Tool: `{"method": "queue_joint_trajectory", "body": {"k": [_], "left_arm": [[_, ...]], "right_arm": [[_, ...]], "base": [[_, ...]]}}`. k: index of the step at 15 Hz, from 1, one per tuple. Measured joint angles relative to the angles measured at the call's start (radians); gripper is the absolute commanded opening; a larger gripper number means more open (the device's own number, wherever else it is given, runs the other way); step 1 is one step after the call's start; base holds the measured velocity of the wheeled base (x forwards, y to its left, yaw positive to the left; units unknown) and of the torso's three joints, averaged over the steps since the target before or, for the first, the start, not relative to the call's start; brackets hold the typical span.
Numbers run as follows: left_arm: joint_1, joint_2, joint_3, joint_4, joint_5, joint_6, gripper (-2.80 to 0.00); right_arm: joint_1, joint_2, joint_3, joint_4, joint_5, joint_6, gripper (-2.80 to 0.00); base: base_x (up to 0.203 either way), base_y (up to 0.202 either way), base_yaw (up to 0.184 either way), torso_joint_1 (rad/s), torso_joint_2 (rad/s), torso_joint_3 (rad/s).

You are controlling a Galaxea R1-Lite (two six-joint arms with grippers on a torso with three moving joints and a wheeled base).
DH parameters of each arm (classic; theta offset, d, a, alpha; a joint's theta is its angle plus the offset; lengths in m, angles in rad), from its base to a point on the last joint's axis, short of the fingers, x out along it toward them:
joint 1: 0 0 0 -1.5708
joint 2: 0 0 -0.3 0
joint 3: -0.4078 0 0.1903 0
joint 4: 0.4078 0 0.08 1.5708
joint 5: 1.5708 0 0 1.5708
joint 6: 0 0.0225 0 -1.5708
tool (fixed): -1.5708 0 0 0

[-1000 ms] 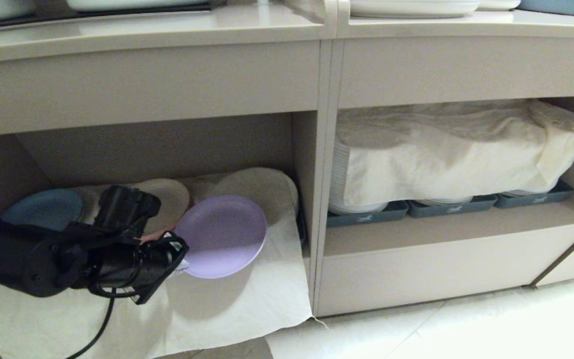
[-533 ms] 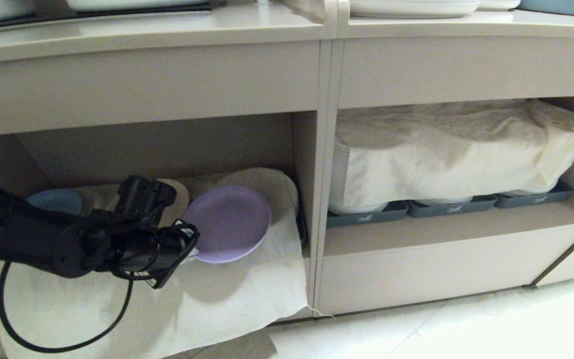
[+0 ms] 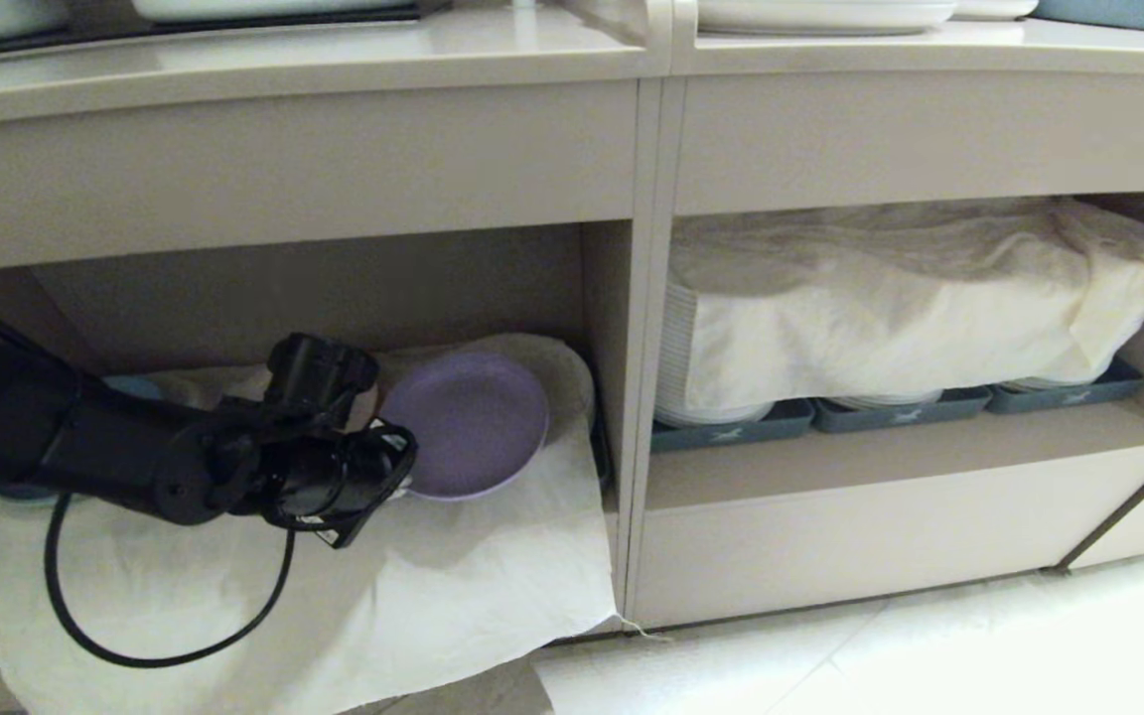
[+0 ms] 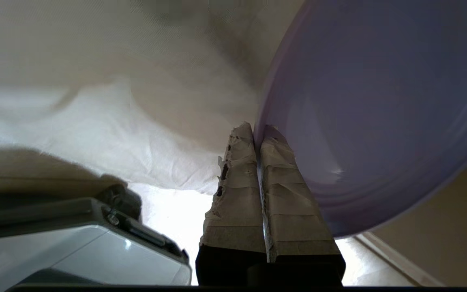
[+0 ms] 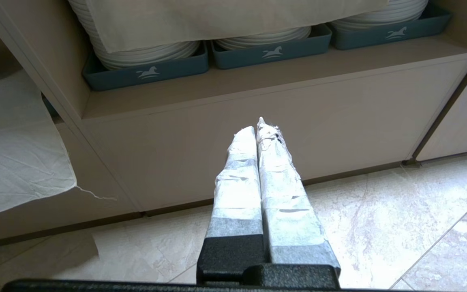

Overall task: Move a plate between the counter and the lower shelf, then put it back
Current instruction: Put the plate in the cupboard

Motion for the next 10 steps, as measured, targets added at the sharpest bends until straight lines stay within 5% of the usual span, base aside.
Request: {"method": "queue_joint_trajectory", "body": {"k": [10], "left_arm": [[-0.001,0.06,-0.1,0.082,0.012,0.032,-2.8]], "right_arm": [[0.0,0.0,0.0,0.0,0.0,0.0,-2.8]], "base": [[0.0,0.0,0.0,0.0,0.0,0.0]]}}
